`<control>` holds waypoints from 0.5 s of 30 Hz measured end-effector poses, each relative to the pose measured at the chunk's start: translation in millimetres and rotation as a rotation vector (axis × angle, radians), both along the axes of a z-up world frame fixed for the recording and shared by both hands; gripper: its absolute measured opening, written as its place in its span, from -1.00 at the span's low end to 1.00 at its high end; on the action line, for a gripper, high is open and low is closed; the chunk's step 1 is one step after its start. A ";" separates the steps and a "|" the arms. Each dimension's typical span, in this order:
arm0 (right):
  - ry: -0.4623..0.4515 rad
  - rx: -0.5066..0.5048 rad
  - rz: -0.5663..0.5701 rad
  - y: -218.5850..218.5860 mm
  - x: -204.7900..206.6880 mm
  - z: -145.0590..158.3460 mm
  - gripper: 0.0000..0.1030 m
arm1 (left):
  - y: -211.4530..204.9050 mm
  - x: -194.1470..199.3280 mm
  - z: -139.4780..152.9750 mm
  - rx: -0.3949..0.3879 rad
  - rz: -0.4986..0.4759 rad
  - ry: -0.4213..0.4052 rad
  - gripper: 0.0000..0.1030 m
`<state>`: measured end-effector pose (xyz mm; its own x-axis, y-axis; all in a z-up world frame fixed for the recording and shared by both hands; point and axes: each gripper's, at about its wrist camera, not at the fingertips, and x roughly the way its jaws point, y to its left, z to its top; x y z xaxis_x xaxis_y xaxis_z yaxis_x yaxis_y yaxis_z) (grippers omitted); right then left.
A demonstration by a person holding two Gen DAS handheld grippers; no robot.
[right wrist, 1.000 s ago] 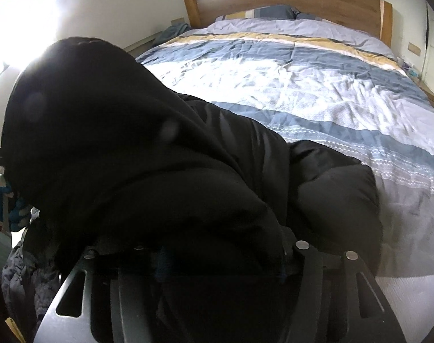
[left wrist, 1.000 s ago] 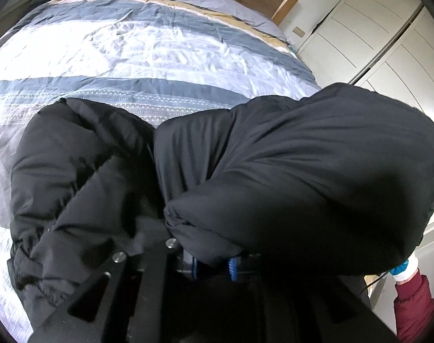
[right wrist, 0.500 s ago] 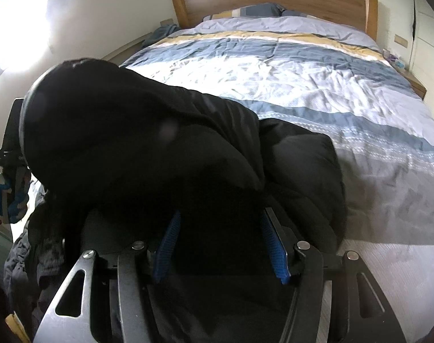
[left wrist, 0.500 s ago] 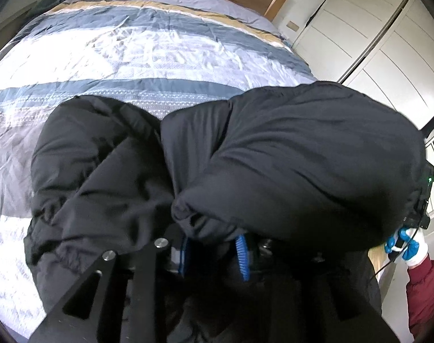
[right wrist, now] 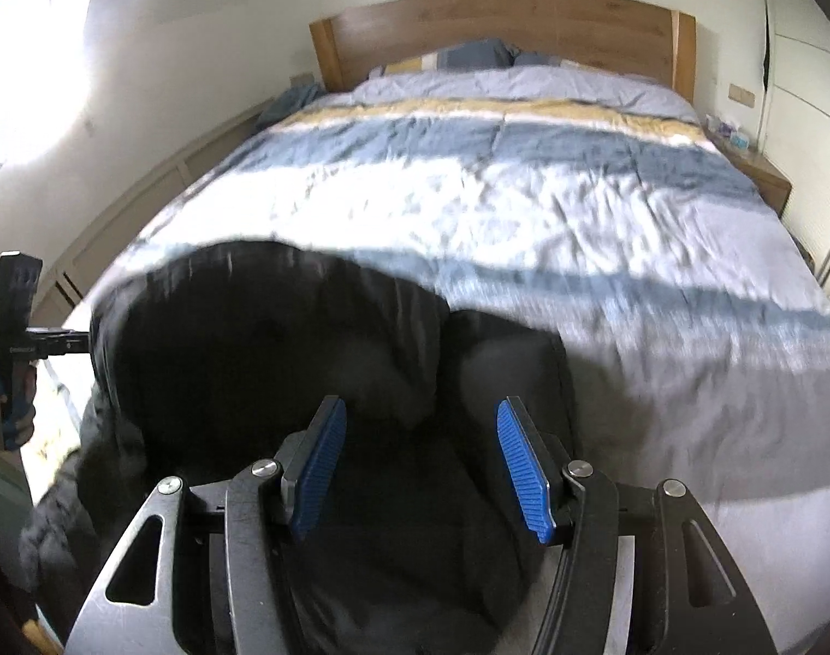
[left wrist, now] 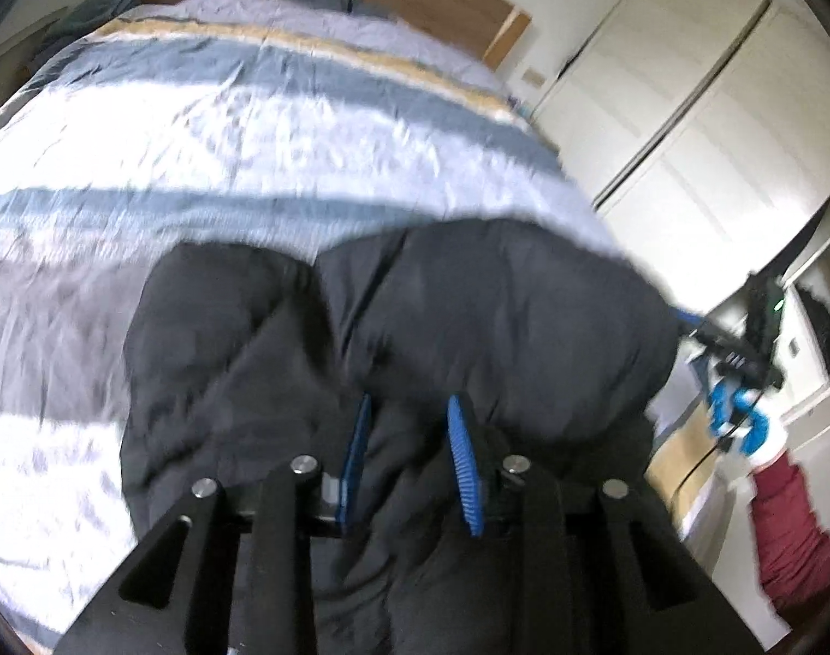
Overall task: Fold large clothes
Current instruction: 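Open both grippers to release the folded hem onto the jacket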
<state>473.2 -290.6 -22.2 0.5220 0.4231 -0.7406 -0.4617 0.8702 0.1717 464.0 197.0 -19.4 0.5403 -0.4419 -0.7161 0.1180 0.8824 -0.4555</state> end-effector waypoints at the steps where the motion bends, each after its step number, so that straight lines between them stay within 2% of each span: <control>1: -0.003 0.013 -0.002 4.8 6.6 3.6 0.11 | 0.3 9.4 6.3 -0.010 0.010 -0.015 -0.22; 4: 0.001 0.041 -0.009 27.0 32.2 7.4 0.22 | -2.2 42.2 13.4 -0.038 0.036 -0.032 -0.19; 10: 0.051 0.091 -0.015 64.4 68.1 -7.6 0.24 | -28.7 112.3 1.3 -0.060 0.039 0.022 -0.19; 12: 0.061 0.091 -0.006 76.7 74.7 -14.5 0.24 | -43.4 126.3 -6.6 -0.072 0.020 0.036 -0.19; 15: 0.082 0.099 0.033 90.3 72.1 -23.0 0.24 | -68.4 124.3 -15.1 -0.046 -0.036 0.049 -0.19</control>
<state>545.3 -200.3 -45.2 0.4458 0.5123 -0.7340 -0.4711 0.8316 0.2943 588.3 128.6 -34.5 0.4880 -0.4936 -0.7199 0.1259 0.8559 -0.5015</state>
